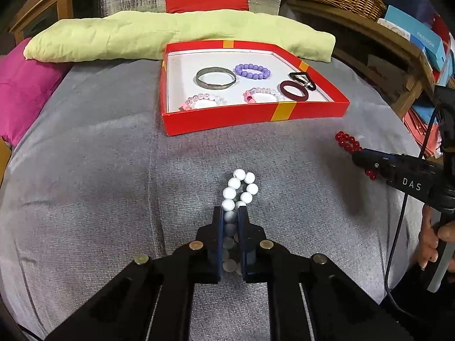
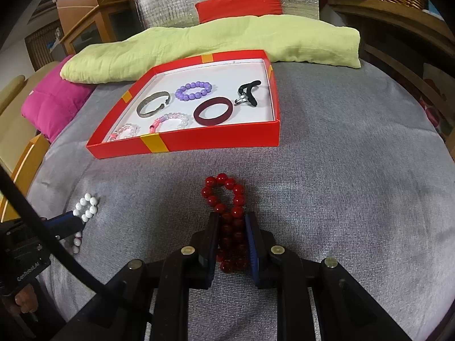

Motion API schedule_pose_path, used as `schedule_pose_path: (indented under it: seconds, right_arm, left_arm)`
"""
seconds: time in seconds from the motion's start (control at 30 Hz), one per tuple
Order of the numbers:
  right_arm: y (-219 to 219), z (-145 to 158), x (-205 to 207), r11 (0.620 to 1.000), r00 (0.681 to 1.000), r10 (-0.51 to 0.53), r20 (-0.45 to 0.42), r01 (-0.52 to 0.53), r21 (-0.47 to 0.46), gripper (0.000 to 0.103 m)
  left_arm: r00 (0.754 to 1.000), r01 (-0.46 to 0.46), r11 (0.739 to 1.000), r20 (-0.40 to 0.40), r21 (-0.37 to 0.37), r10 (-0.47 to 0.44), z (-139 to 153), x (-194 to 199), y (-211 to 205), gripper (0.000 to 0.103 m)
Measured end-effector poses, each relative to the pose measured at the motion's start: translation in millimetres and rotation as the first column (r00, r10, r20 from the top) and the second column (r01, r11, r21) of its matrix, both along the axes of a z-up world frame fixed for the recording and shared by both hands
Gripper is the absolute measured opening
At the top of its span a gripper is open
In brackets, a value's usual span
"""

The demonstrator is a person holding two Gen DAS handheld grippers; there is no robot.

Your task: Organize jewelry

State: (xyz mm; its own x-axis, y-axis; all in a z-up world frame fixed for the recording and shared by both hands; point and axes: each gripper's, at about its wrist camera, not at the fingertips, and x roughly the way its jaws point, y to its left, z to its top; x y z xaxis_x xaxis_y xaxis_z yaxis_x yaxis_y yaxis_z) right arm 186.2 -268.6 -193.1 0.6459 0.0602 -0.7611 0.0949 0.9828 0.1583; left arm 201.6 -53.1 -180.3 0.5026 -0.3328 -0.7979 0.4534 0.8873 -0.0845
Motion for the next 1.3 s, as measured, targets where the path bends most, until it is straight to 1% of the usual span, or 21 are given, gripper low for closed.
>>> schedule_pose_path:
  seconds: [0.13,0.3,0.4,0.5,0.63,0.77,0.83,0.87,0.9,0.93,0.97,1.0,1.07,1.13,1.17,1.27,1.3]
  right_arm:
    - [-4,3,-2,0.998,1.0,-0.005,0.015,0.005,0.061,0.02]
    - [-12,5,-5,0.991,0.999,-0.023,0.034,0.019,0.129,0.02]
    - [-13,10,-6,0.988,0.998,-0.024,0.055,0.016,0.155,0.02]
    - [-13,10,-6,0.987,0.998,-0.023,0.053,0.014,0.163,0.02]
    - [-13,12,-7,0.986,0.998,-0.022,0.059,0.012,0.164,0.02]
    - [-15,7,-4,0.987,0.999,-0.036,0.016,0.033,0.156,0.02]
    - [-16,5,-3,0.987,0.999,-0.038,-0.005,0.038,0.153,0.022]
    - [-17,4,-2,0.986,0.999,-0.037,-0.011,0.038,0.162,0.027]
    - [-17,3,-2,0.984,0.999,-0.037,-0.014,0.039,0.171,0.038]
    - [-17,3,-2,0.984,0.999,-0.034,-0.012,0.036,0.177,0.047]
    - [-15,4,-2,0.984,1.0,-0.028,-0.005,0.029,0.178,0.062]
    - [-12,6,-3,0.986,1.0,-0.025,0.01,0.023,0.163,0.066]
    - [-6,8,-4,0.992,1.0,-0.011,0.026,0.008,0.127,0.067]
    - [0,6,-2,0.994,1.0,0.009,0.017,-0.011,0.112,0.066]
    - [3,4,-1,0.995,1.0,0.014,0.013,-0.015,0.102,0.064]
    - [11,2,0,0.999,1.0,0.019,0.019,-0.02,0.033,0.05]
    - [13,2,1,1.0,1.0,0.021,0.019,-0.021,0.02,0.048]
  left_arm:
    - [1.0,-0.018,1.0,0.006,-0.015,0.018,2,3,2,0.01]
    - [0.999,-0.035,0.998,0.028,-0.057,0.036,9,3,8,0.01]
    - [0.999,-0.034,0.998,0.031,-0.061,0.036,9,3,9,0.01]
    - [0.999,-0.041,0.998,0.024,-0.057,0.042,8,4,9,0.01]
    - [0.998,-0.049,0.997,0.038,-0.058,0.051,10,4,11,0.01]
    - [0.998,-0.046,0.998,0.031,-0.05,0.047,8,4,9,0.01]
    - [0.998,-0.047,0.998,0.031,-0.044,0.048,7,4,9,0.01]
    - [0.998,-0.048,0.998,0.03,-0.042,0.049,7,4,9,0.01]
    - [0.998,-0.049,0.998,0.03,-0.04,0.05,7,4,9,0.01]
    - [0.998,-0.051,0.998,0.031,-0.038,0.052,7,4,9,0.01]
    - [0.998,-0.054,0.998,0.032,-0.035,0.055,7,4,9,0.01]
    - [0.998,-0.057,0.998,0.033,-0.033,0.058,7,5,10,0.01]
    - [0.997,-0.068,0.997,0.034,-0.027,0.068,7,5,10,0.01]
    - [0.996,-0.077,0.997,0.037,-0.016,0.077,7,5,11,0.01]
    - [0.996,-0.081,0.997,0.038,-0.012,0.081,7,5,11,0.01]
    - [0.996,-0.082,0.997,0.043,-0.014,0.083,8,5,12,0.01]
    - [0.995,-0.083,0.996,0.046,-0.012,0.083,9,4,12,0.01]
